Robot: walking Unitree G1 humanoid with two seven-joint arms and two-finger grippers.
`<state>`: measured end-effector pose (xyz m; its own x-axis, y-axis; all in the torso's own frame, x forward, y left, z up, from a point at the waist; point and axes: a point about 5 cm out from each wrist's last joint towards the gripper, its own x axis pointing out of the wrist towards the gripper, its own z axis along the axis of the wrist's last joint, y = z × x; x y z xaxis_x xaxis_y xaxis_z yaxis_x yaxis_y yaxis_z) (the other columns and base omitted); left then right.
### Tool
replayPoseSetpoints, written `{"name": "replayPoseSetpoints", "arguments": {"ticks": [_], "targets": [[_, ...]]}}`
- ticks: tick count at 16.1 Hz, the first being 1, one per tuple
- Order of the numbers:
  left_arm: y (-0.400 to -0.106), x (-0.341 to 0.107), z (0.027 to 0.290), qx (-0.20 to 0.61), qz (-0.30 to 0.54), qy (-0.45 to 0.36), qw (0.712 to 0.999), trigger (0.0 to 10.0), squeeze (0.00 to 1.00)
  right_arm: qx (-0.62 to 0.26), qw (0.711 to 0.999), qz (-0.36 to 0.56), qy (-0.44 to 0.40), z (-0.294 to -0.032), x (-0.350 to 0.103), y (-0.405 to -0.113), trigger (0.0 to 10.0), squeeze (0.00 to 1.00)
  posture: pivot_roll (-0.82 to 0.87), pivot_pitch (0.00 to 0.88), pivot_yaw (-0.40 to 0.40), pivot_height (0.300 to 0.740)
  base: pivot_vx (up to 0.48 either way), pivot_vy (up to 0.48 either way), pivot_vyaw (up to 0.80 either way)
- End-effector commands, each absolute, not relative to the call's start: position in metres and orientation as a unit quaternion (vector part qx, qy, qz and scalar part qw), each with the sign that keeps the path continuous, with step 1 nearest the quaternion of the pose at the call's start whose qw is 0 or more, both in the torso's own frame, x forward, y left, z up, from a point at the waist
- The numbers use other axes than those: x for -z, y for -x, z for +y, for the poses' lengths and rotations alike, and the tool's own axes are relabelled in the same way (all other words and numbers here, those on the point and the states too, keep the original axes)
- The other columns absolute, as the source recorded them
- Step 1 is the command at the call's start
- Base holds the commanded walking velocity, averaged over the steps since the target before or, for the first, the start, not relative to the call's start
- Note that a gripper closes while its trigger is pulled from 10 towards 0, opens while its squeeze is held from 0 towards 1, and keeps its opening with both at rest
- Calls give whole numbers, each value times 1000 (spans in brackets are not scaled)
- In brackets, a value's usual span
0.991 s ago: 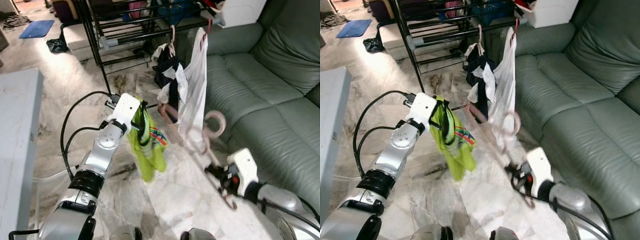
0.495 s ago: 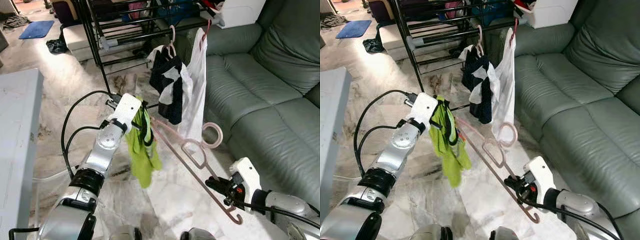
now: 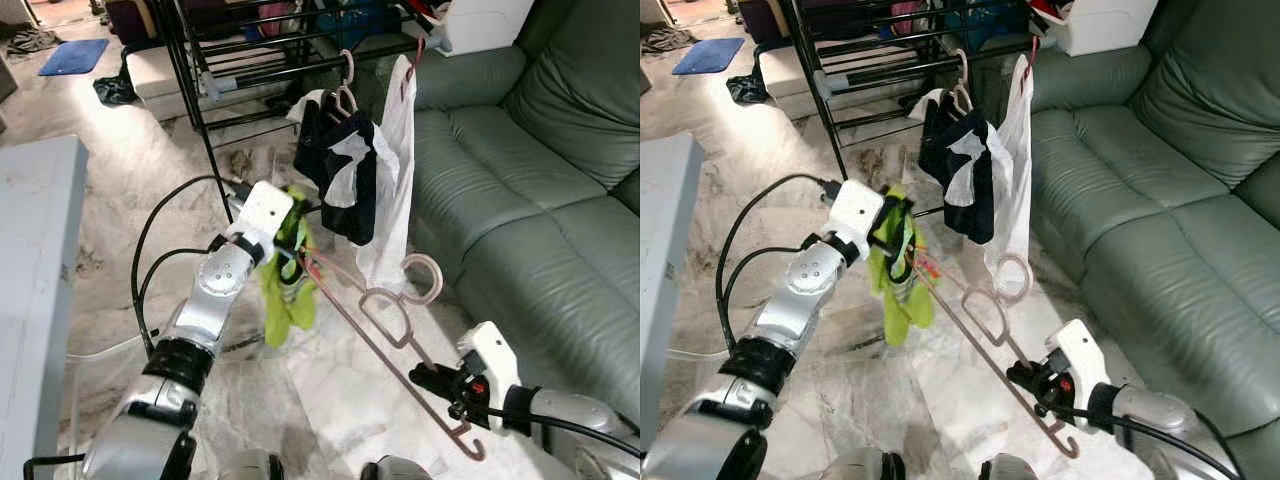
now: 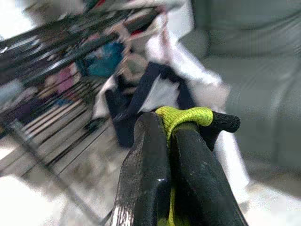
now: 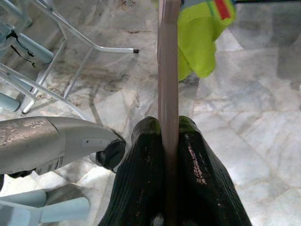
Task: Hang hanger
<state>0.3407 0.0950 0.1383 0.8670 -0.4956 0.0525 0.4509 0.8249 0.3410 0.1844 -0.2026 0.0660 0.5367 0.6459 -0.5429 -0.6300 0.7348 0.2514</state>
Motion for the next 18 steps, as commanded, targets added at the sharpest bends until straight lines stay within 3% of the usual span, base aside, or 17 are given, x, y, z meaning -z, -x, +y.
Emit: {"name": "replayPoseSetpoints", "arguments": {"ticks": [1, 6, 8, 10, 14, 16, 18], "targets": [[-336, -148, 87, 278, -96, -154, 943, 10000, 0, -361, 877, 317, -11, -202, -64, -186, 10000, 0, -79, 44, 29, 740, 0, 0, 0], [-319, -153, 70, 351, -97, -147, 920, 10000, 0, -256, 915, 312, -24, -219, -55, -206, 10000, 0, -73, 43, 24, 740, 0, 0, 0], [-320, -150, 76, 337, -89, -157, 924, 10000, 0, -203, 936, 286, -30, -227, -60, -218, 10000, 0, -72, 42, 25, 740, 0, 0, 0], [-326, -140, 85, 309, -65, -187, 930, 10000, 0, -208, 941, 264, -39, -221, -70, -224, 10000, 0, -76, 42, 27, 740, 0, 0, 0], [-330, -139, 91, 283, -55, -205, 936, 10000, 0, -221, 930, 288, -55, -208, -64, -221, 10000, 0, -76, 42, 19, 740, 0, 0, 0], [-330, -139, 91, 280, -56, -205, 936, 10000, 0, -231, 909, 334, -98, -203, -55, -206, 10000, 0, -75, 41, 17, 740, 0, 0, 0], [-330, -139, 92, 276, -57, -206, 937, 10000, 0, -166, 906, 360, -147, -217, -45, -192, 10000, 0, -74, 42, 11, 740, 0, 0, 0]]}}
